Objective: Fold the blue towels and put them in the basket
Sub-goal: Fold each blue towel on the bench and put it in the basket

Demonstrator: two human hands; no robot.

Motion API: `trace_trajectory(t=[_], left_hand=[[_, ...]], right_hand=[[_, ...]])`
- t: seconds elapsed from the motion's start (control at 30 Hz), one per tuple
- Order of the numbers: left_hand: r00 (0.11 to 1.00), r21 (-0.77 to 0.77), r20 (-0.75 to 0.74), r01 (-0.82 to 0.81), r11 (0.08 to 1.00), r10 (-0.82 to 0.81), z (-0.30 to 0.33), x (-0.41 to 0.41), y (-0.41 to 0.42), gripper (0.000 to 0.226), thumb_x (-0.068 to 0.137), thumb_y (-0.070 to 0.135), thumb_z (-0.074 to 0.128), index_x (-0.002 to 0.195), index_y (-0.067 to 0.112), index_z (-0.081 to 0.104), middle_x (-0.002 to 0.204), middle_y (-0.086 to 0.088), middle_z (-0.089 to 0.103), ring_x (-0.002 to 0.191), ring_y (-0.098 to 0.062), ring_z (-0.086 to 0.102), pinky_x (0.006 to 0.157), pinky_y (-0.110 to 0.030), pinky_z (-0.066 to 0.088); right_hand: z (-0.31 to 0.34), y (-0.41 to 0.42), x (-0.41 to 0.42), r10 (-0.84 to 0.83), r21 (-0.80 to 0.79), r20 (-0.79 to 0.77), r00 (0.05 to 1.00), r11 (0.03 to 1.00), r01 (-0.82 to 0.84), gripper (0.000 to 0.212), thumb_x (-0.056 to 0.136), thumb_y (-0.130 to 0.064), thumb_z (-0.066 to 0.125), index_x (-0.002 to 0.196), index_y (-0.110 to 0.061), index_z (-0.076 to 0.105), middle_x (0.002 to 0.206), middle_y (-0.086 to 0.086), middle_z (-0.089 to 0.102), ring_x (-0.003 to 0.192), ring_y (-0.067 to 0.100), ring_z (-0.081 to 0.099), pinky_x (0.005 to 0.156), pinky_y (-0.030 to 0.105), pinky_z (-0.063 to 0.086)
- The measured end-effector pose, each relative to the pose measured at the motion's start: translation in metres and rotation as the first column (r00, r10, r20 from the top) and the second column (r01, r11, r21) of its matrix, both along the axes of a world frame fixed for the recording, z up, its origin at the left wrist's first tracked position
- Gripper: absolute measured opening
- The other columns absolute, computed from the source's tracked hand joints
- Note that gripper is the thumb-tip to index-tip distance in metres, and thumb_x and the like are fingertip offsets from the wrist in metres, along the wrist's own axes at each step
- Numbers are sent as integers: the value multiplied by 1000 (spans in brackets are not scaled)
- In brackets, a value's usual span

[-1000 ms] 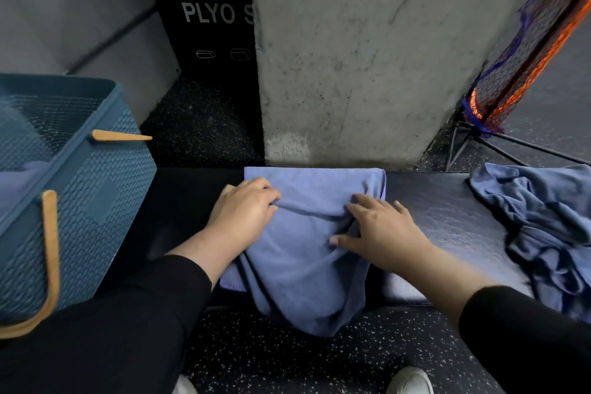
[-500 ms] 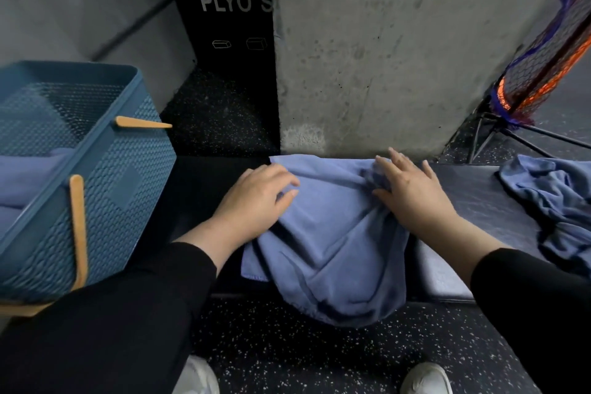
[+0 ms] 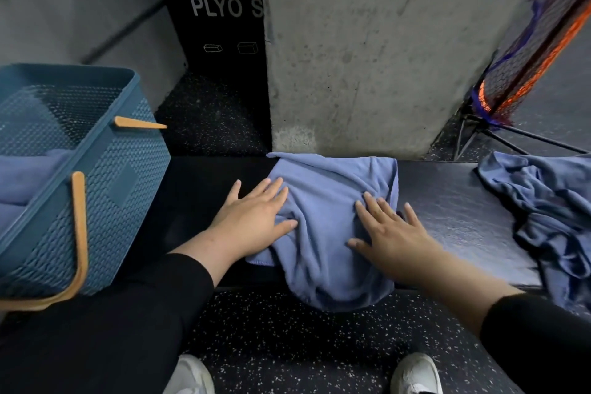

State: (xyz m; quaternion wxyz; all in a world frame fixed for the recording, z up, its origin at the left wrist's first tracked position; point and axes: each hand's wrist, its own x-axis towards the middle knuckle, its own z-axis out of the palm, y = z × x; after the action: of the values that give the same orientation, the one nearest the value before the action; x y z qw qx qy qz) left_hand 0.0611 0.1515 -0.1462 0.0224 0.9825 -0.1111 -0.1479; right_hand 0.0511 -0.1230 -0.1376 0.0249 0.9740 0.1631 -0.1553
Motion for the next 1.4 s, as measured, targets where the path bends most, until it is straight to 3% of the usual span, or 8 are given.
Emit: trace_trajectory(t=[0.23, 0.33, 0.43, 0.6, 0.7, 0.9, 1.17, 1.4], left_hand=[[995, -20, 91, -37, 999, 39, 2, -4, 2, 76, 98, 69, 26, 160, 27, 12, 169, 7, 5, 155, -11, 0, 123, -56, -5], [928, -147, 368, 122, 982, -60, -2, -18, 18, 55, 96, 58, 43, 137, 23, 46, 145, 5, 51, 138, -14, 46, 118, -41, 21], [862, -170, 462, 316, 934, -208, -5, -29, 33, 36, 90, 57, 46, 106, 27, 60, 116, 8, 56, 110, -15, 57, 99, -35, 38], [936, -178, 272, 277, 944, -223, -7, -47, 40, 48, 93, 64, 42, 129, 36, 56, 137, 16, 44, 132, -5, 37, 112, -31, 26], [953, -211, 271, 198, 957, -138, -7, -53, 36, 43, 95, 49, 56, 136, 34, 53, 142, 14, 43, 135, -7, 37, 114, -32, 24], [913, -166, 368, 253, 953, -178, -2, -70, 28, 17, 95, 49, 52, 92, 34, 60, 103, 17, 47, 102, -6, 47, 97, -33, 37], [939, -181, 273, 265, 947, -211, -4, -77, 38, 41, 89, 67, 45, 111, 37, 62, 133, 22, 45, 129, 0, 37, 112, -30, 25], [889, -108, 401, 283, 953, -219, -9, -76, 35, 23, 97, 40, 50, 93, 29, 69, 115, 13, 55, 113, -9, 51, 100, -34, 36]], right_hand=[[-14, -24, 49, 0, 169, 182, 983, 985, -32, 64, 98, -55, 44, 153, -27, 30, 164, -5, 21, 150, 16, 21, 117, 58, 11], [-11, -24, 34, 103, 288, 440, 892, 925, -249, 30, 91, -49, 57, 110, -26, 62, 116, -5, 60, 105, 24, 61, 91, 44, 42], [-5, -20, 11, 233, 343, 463, 855, 842, -416, 25, 93, -49, 57, 85, -25, 57, 92, -6, 54, 80, 22, 56, 69, 40, 46], [-4, -19, -39, 374, 240, 261, 890, 868, -435, 49, 77, -74, 55, 100, -31, 54, 121, -12, 49, 109, 10, 48, 91, 30, 40], [-7, -20, -48, 316, 263, 222, 922, 891, -369, 41, 79, -64, 58, 102, -31, 51, 125, -13, 47, 112, 11, 49, 93, 26, 37], [-3, -21, -39, 36, 492, 125, 991, 865, -93, 10, 92, -32, 62, 88, -23, 63, 102, -10, 59, 91, 16, 60, 82, 38, 50], [6, -21, -29, -54, 427, 157, 986, 904, -19, 9, 90, -18, 60, 94, -25, 63, 99, -6, 58, 87, 27, 60, 72, 41, 50], [7, 0, -45, 99, 182, 195, 976, 974, -135, 41, 81, -67, 58, 95, -29, 56, 109, -11, 52, 100, 16, 52, 83, 39, 44]])
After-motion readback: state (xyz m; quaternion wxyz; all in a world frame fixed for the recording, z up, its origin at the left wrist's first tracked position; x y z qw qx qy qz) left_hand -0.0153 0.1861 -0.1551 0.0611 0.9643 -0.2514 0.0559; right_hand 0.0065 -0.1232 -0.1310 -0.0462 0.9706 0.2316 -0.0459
